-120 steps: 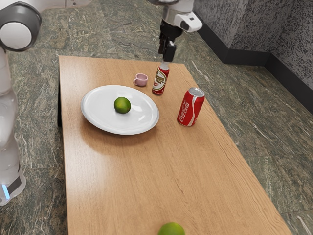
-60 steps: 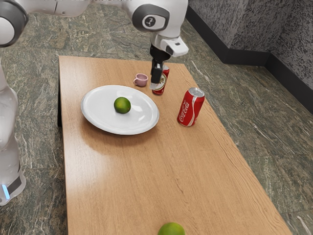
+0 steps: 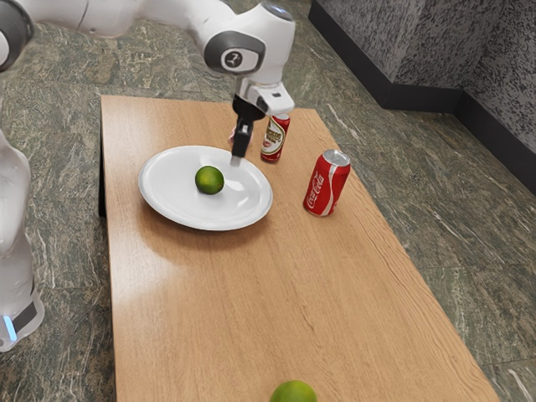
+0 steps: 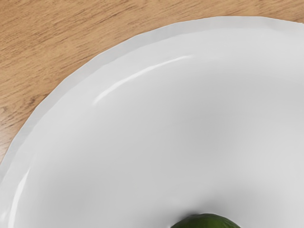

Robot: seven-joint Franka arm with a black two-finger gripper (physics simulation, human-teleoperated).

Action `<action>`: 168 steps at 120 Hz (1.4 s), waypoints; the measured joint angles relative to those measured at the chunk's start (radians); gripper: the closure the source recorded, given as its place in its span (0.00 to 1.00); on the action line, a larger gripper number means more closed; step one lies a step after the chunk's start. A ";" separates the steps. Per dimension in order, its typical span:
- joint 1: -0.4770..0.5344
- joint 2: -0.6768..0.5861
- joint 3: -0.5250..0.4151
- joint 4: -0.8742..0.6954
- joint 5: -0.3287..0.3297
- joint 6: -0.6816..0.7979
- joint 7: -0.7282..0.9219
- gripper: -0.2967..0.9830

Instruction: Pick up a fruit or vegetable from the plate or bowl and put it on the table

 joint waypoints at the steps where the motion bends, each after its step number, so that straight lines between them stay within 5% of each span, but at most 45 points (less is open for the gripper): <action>1: 0.000 -0.001 0.000 -0.001 -0.002 0.000 0.001 0.23; 41: -0.008 -0.013 -0.001 -0.037 -0.073 -0.038 0.029 0.23; 96: -0.001 -0.009 0.004 -0.113 0.002 0.008 0.046 0.23; 168: -0.001 -0.002 -0.016 -0.147 0.007 -0.040 0.052 0.23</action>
